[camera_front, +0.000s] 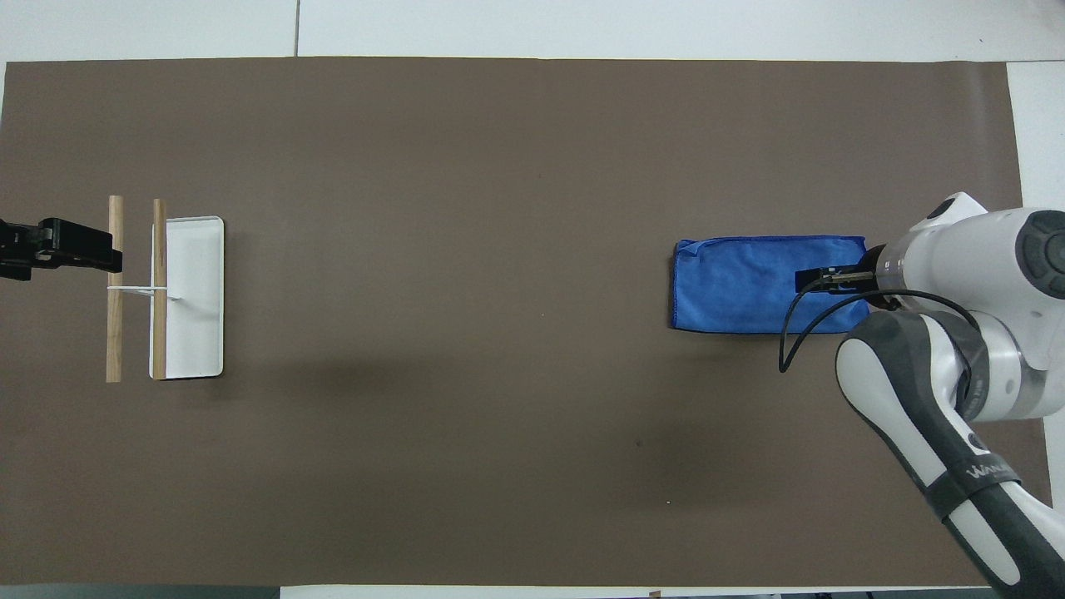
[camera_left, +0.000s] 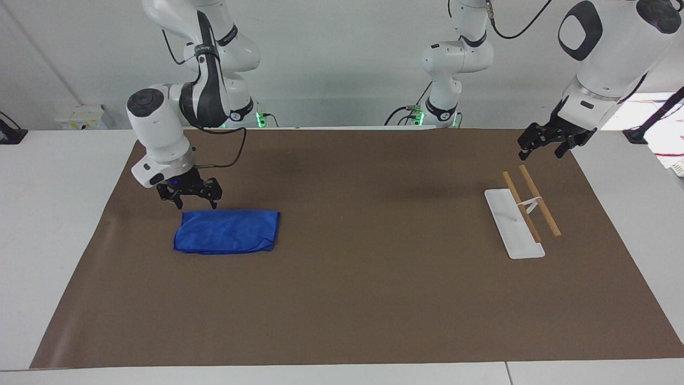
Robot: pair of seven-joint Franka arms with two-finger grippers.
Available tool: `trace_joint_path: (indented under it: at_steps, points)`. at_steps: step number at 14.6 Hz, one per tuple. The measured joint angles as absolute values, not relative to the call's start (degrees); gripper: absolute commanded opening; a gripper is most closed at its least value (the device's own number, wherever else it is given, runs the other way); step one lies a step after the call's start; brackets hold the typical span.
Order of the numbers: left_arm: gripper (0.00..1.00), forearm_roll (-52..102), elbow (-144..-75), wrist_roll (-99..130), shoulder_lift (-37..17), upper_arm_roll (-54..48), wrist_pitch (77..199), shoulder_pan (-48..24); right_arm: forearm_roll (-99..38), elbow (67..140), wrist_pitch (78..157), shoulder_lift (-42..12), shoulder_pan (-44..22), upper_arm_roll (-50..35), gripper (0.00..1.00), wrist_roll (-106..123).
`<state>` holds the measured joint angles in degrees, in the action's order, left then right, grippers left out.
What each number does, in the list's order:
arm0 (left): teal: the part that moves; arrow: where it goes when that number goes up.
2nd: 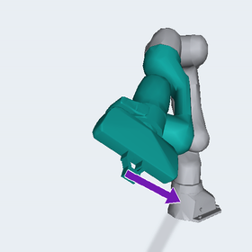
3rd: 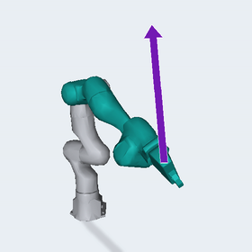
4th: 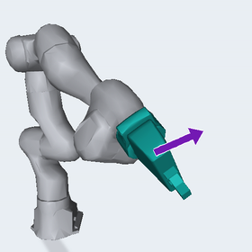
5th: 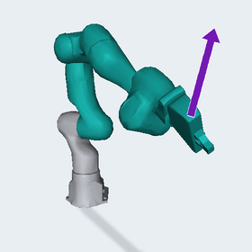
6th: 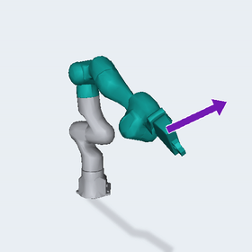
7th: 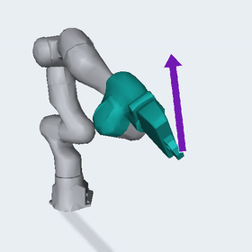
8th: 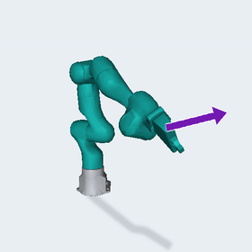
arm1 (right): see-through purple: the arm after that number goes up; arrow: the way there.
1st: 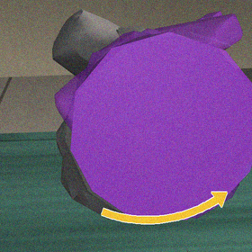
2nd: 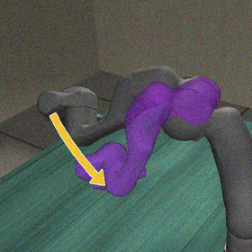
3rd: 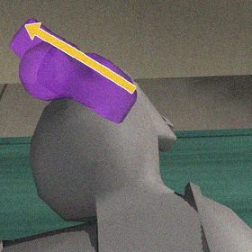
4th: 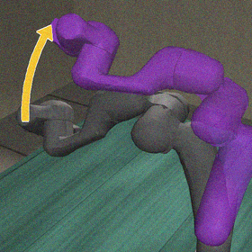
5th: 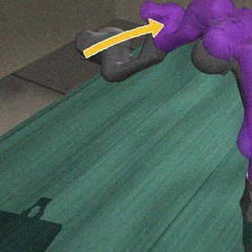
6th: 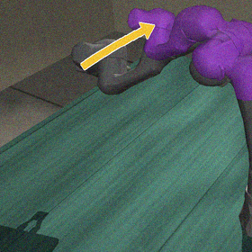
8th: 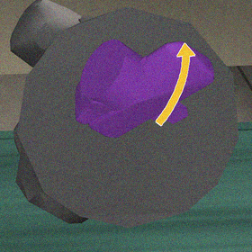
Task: Right arm passes towel to left arm to hang
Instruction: 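Grasp the blue towel's edge with the right gripper, then lift the blue towel with the right gripper and carry it toward the rack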
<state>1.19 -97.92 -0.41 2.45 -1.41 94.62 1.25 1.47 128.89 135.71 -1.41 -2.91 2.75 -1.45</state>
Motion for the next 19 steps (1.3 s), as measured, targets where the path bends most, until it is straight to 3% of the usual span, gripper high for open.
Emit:
trace_joint_path:
  at_steps: [6,10,11,13,14,19]
  points:
    - [1.00,1.2,-97.9,-0.4,2.4,-1.4,94.6,1.3,1.5,131.7,143.2,-4.2,-3.0,2.7,1.00,-1.4]
    - [1.00,1.2,-97.9,-0.4,2.4,-1.4,94.6,1.3,1.4,132.1,153.9,-10.3,-3.4,2.7,1.00,-1.4]
    - [1.00,1.2,-97.9,-0.4,2.4,-1.4,94.6,1.3,1.4,132.1,155.6,-11.9,-3.5,2.6,0.84,-1.4]
    - [1.00,1.2,-97.9,-0.4,2.4,-1.4,94.6,1.3,1.4,131.7,156.9,-13.4,-3.5,2.2,0.10,-1.4]
    - [1.00,1.2,-97.9,-0.4,2.4,-1.4,94.6,1.3,1.4,131.6,156.9,-13.3,-3.6,2.1,0.00,-1.4]
    - [1.00,1.2,-97.9,-0.4,2.4,-1.4,94.6,1.3,1.4,129.2,151.6,-12.8,-3.6,1.9,0.00,-1.4]
